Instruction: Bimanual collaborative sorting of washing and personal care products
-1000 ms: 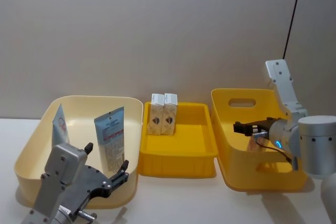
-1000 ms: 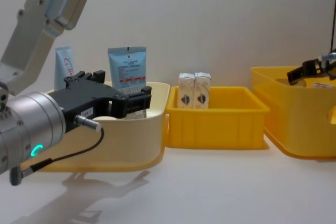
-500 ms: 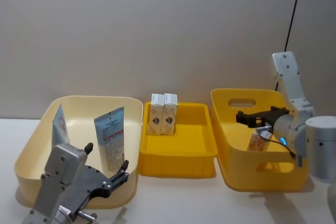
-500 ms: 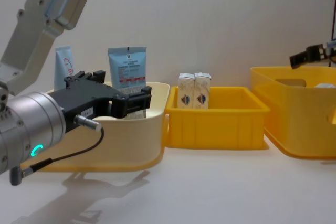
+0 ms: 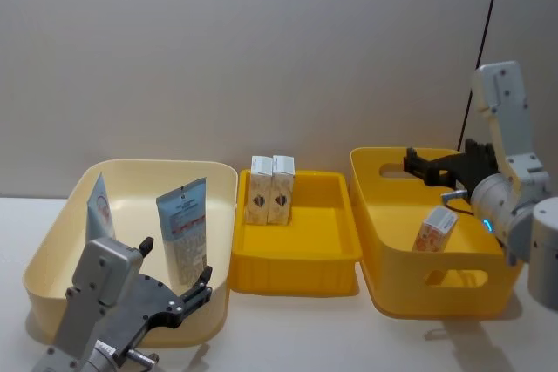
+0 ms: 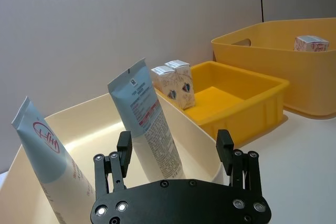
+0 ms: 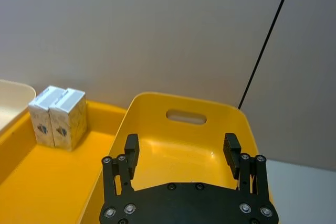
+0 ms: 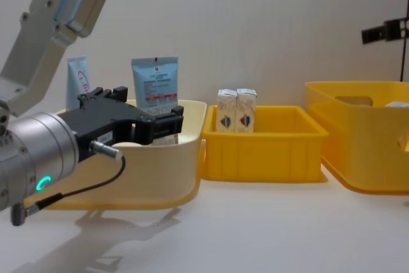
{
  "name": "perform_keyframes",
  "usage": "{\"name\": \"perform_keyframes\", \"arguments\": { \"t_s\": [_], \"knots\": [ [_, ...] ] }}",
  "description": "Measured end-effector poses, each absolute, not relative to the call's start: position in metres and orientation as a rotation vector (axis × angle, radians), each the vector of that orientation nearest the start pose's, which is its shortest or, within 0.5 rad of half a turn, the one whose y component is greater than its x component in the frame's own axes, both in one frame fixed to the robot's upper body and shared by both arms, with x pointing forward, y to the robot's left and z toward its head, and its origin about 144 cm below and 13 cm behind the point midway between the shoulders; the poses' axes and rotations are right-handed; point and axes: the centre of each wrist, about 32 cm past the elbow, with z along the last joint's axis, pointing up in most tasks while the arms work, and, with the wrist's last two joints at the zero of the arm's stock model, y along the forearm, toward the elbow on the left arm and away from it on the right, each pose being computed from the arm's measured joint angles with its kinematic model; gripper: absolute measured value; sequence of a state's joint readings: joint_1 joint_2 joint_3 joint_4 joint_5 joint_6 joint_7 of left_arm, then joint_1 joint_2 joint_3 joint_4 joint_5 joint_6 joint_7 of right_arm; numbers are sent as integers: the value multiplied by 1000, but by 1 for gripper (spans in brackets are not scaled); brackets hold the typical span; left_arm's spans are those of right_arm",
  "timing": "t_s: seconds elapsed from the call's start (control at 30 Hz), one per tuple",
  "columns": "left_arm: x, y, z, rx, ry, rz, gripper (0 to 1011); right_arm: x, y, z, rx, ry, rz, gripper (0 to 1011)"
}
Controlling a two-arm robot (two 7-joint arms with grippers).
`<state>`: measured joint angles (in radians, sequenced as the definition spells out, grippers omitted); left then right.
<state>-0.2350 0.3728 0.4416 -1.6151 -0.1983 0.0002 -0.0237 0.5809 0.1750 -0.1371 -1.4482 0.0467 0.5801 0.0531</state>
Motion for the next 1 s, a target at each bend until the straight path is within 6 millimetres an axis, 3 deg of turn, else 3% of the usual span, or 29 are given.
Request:
{"name": "perform_keyframes", "arguments": {
  "t_s": [0.5, 1.0],
  "knots": [
    [511, 218, 1209, 33, -246, 1118, 1001, 563, -247, 1339, -87, -218, -1481, 1001],
    [532, 227, 1222, 37, -175, 1047, 1002, 552, -249, 1345, -24, -296, -1473, 1001]
  ]
}}
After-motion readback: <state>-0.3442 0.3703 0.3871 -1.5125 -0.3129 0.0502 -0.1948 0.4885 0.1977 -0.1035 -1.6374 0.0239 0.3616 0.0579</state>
